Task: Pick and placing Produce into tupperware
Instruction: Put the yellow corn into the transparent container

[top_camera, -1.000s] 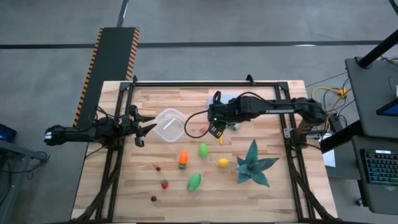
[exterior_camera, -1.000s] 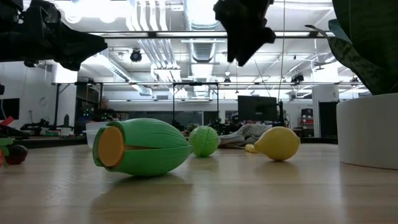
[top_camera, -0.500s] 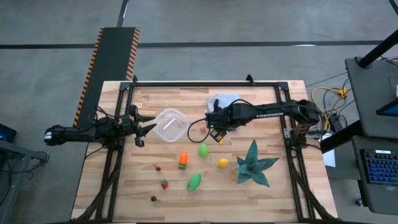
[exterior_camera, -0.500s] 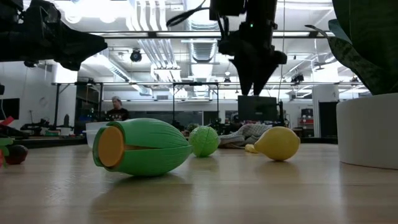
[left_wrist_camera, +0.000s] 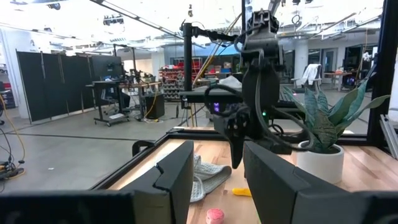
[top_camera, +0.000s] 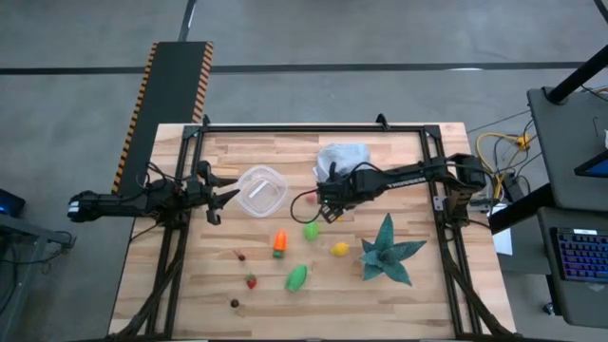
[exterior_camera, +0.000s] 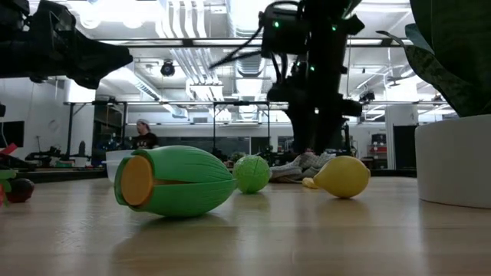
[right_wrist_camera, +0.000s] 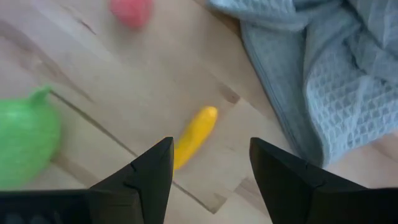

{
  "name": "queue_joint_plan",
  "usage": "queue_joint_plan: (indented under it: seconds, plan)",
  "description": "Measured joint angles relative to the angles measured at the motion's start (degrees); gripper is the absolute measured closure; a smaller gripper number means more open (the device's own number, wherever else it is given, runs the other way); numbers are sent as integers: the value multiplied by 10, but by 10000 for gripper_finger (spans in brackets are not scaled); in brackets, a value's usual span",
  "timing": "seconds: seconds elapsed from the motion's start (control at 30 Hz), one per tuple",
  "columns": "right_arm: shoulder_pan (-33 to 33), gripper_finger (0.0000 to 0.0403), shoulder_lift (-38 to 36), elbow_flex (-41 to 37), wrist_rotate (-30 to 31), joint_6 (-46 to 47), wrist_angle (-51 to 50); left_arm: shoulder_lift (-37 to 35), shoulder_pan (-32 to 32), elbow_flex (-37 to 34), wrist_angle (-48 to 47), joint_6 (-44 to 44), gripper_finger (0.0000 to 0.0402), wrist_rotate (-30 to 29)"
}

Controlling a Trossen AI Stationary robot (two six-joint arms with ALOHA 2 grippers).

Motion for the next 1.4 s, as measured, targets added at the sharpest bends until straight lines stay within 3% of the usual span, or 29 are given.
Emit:
queue_joint_plan:
  seconds: [0.33, 0.73, 1.07, 1.4]
  plan:
    - [0, 200, 1, -67, -11, 14, 148, 0, 0, 0, 0, 0, 275, 0]
    - [0, 200, -2, -141, -10, 54, 202, 0, 0, 0, 0, 0, 275, 0]
    - [1, 201, -2, -144, -13, 50, 219, 0, 0, 0, 0, 0, 275, 0]
    - [1, 264, -2, -155, -13, 39, 219, 0, 0, 0, 0, 0, 275, 0]
